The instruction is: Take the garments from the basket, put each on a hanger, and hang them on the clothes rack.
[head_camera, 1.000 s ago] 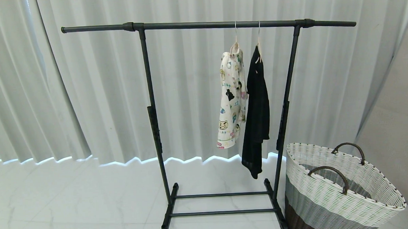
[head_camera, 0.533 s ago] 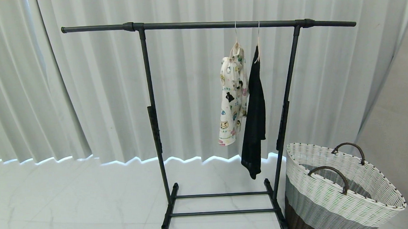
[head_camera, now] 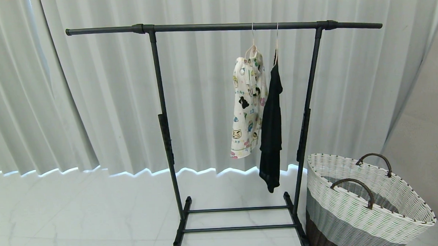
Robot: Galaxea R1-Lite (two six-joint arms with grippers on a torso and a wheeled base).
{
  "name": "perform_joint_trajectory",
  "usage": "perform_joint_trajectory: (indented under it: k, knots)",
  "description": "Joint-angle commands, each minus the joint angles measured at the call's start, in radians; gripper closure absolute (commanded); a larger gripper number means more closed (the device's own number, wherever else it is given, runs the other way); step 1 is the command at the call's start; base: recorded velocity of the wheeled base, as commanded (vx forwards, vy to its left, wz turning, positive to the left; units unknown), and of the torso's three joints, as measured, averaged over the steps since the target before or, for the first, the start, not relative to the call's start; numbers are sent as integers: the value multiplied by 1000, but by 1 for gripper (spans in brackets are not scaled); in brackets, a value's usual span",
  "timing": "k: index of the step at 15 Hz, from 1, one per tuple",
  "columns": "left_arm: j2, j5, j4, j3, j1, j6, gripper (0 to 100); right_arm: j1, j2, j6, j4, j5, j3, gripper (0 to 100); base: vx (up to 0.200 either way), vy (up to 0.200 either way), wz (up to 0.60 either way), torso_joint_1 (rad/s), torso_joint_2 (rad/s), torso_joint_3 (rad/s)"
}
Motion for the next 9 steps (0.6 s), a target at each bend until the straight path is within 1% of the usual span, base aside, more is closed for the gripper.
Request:
perform_joint_trajectory:
  k: [1,9]
  knots:
    - [0,0,0,0,0,0,0,0,0,0,-1,0,1,0,0,0,0,0,0,0]
    - [0,0,0,0,0,0,0,0,0,0,0,2,1,0,0,0,0,0,0,0]
